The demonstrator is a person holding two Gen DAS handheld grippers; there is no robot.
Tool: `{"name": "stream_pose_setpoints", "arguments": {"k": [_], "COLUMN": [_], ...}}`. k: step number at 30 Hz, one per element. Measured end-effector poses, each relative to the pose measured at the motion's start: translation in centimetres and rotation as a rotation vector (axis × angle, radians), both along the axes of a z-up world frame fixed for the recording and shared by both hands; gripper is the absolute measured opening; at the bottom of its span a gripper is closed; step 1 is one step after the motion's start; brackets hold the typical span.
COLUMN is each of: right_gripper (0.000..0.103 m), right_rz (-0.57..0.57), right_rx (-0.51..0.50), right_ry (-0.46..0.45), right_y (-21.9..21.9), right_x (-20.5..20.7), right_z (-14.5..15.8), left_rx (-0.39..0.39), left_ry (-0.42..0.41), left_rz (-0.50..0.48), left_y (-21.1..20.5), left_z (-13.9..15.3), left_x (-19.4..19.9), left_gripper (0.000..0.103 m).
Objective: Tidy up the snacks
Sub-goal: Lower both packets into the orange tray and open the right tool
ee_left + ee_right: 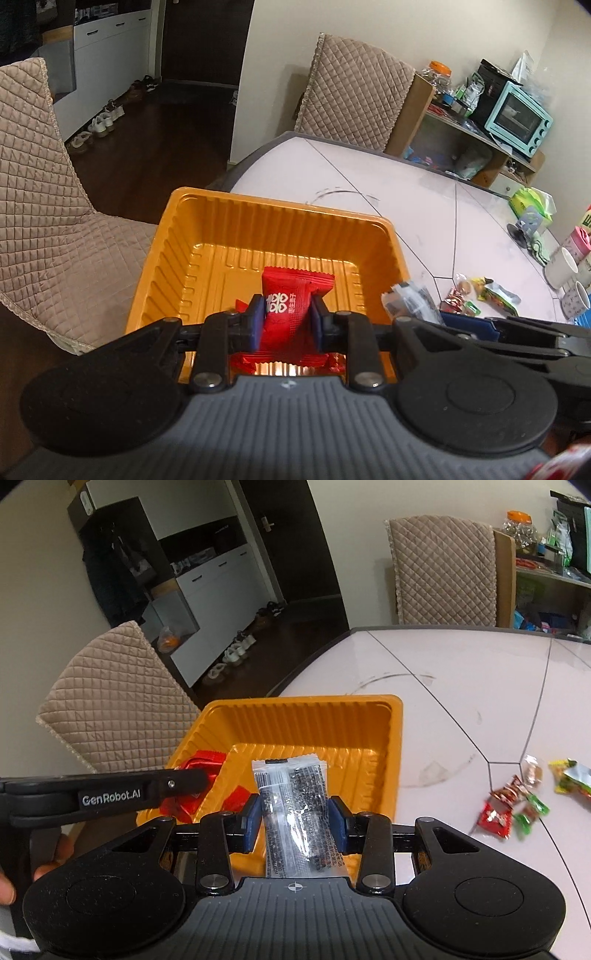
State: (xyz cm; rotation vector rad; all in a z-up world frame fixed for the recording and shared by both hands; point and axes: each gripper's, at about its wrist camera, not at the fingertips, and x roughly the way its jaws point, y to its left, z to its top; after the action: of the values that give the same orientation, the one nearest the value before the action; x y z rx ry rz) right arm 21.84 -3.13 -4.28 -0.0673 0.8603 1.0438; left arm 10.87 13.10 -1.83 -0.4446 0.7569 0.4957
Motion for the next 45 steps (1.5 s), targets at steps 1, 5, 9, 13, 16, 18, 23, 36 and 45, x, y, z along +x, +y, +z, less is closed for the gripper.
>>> {"name": "stream_pose_setpoints", "arguments": {"k": [1, 5, 9, 13, 16, 18, 23, 36, 45], "right_gripper": [0.039, 0.039, 0.039, 0.039, 0.039, 0.039, 0.039, 0.04, 0.041], "right_rz": [-0.005, -0.032, -0.056, -0.069, -0.077, -0.08, -0.092, -0.127, -0.117], "right_rx": [-0.002, -0.021, -0.041, -0.059, -0.076, -0.084, -0.105, -0.115, -0.119], "right_ry": [0.004, 0.01, 0.01, 0.014, 0.014, 0.015, 0.018, 0.028, 0.03], "right_y": [0.3, 1.9, 2.9, 3.7, 4.2, 4.5, 5.0, 5.1, 4.6], "right_x": [0.2, 1.0, 1.9, 2.7, 3.3, 3.6, 4.3, 5.4, 5.0], "right_z": [-0.2, -0.8, -1.4, -2.2, -2.7, -3.2, -4.1, -4.8, -4.3], "left_rx": [0.001, 0.004, 0.006, 0.003, 0.003, 0.001, -0.003, -0.013, -0.019], "left_ry": [0.001, 0.009, 0.015, 0.025, 0.031, 0.035, 0.046, 0.068, 0.071], "left_rz": [0.002, 0.002, -0.009, -0.013, -0.018, -0.02, -0.022, -0.038, -0.043], "left_y": [0.2, 0.9, 1.2, 1.4, 1.6, 1.6, 2.0, 2.4, 2.4], "left_z": [-0.1, -0.6, -1.0, -1.4, -1.7, -1.9, -2.4, -3.3, -3.4], "left_x": [0.1, 1.0, 1.9, 2.7, 3.1, 3.4, 3.9, 4.9, 5.2], "left_gripper": [0.023, 0.023, 0.023, 0.023, 0.023, 0.023, 0.023, 0.023, 0.024]}}
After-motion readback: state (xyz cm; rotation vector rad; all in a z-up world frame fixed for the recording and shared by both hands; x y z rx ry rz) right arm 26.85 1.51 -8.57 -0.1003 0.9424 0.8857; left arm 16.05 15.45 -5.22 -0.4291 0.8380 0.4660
